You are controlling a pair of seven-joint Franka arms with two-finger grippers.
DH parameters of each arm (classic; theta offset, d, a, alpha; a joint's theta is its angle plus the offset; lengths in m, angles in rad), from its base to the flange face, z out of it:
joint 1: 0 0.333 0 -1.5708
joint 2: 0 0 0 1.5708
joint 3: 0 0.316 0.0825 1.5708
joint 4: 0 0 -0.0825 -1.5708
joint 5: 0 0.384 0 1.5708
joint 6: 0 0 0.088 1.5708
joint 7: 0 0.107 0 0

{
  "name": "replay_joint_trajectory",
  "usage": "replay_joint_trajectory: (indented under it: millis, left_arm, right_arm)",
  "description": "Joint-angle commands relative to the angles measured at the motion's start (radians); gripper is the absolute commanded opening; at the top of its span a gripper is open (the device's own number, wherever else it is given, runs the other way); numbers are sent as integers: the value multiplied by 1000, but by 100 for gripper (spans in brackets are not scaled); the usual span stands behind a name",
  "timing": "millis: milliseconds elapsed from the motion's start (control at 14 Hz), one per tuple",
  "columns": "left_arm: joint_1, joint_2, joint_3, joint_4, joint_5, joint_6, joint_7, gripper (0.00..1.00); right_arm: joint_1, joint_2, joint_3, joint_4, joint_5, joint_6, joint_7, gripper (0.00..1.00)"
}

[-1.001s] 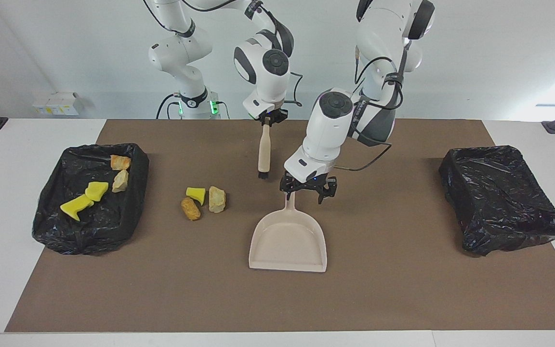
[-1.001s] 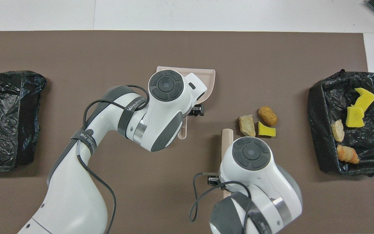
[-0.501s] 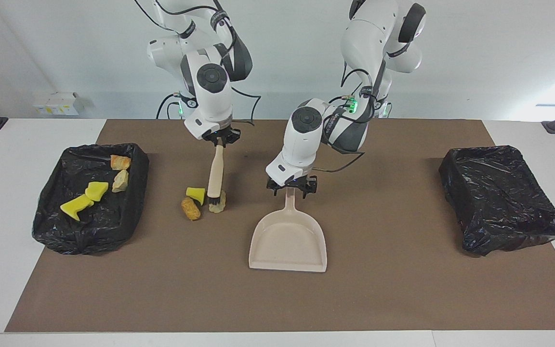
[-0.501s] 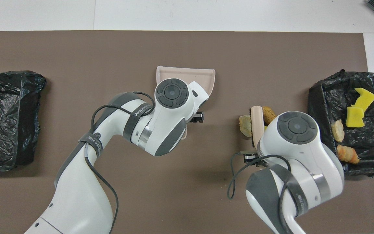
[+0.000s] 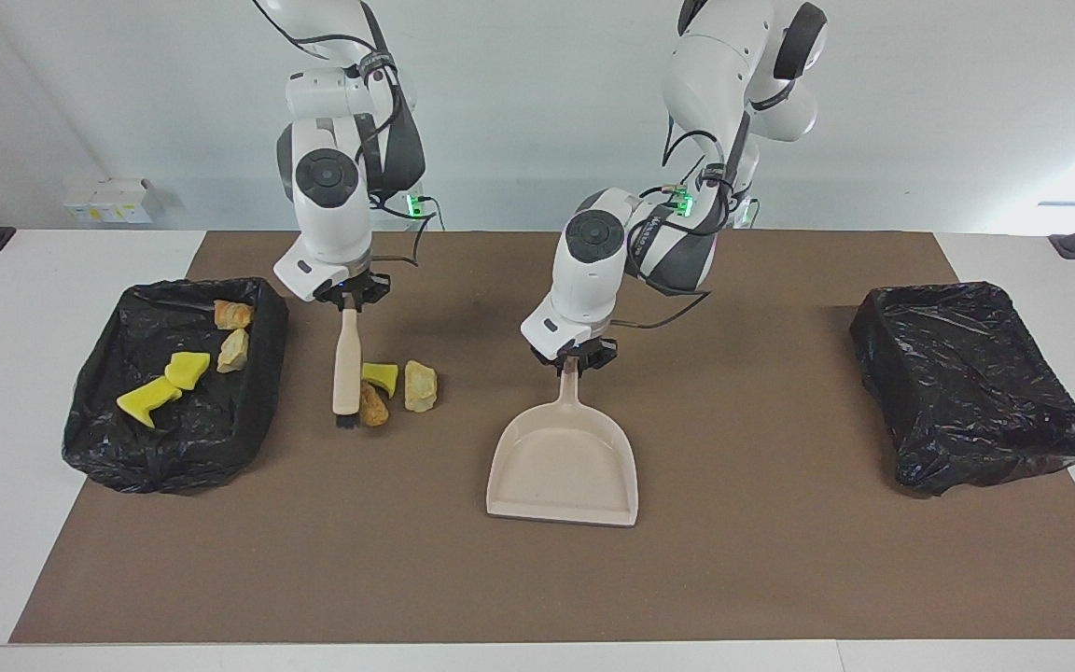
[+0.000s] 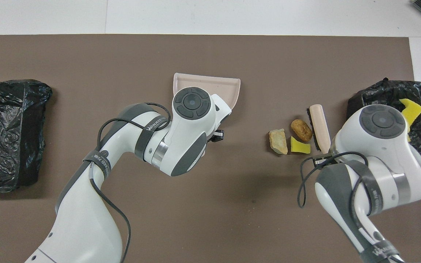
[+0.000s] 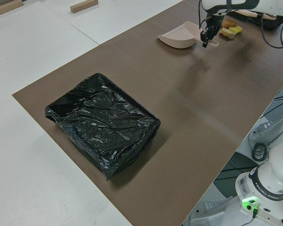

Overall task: Sweep and dump trash in bin
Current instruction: 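Lift the brush with the right gripper toward the second scrap pile, then slide the dustpan toward the scraps while the right gripper positions the brush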

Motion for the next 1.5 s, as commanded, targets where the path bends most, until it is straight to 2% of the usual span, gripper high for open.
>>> replay_joint_trajectory:
  millis: [0,429,715,858,1144,1287,1431]
  left_arm:
    - [12,-61,13,-31,-1,-33,46,0]
    - [98,-177,16,-44,39,-194,432,0]
    - [215,-283,16,-80,40,-280,818,0]
    - [252,-309,16,-120,62,-309,978,0]
    - [288,-336,16,-182,120,-262,1203,0]
    - [296,-366,16,-252,189,-172,1333,0]
    - [283,-406,16,-327,192,-118,1369,0]
  right_arm:
    - [-102,-1,14,-26,-11,71,-141,0]
    - [-99,-6,18,-109,56,119,-155,0]
    - [-93,1,18,-134,82,157,-157,0]
    - [-76,7,19,-134,87,156,-146,0]
    - [-26,1,19,-134,136,139,-94,0]
    - [5,1,19,-134,161,140,-45,0]
    - [19,2,18,-134,199,148,16,0]
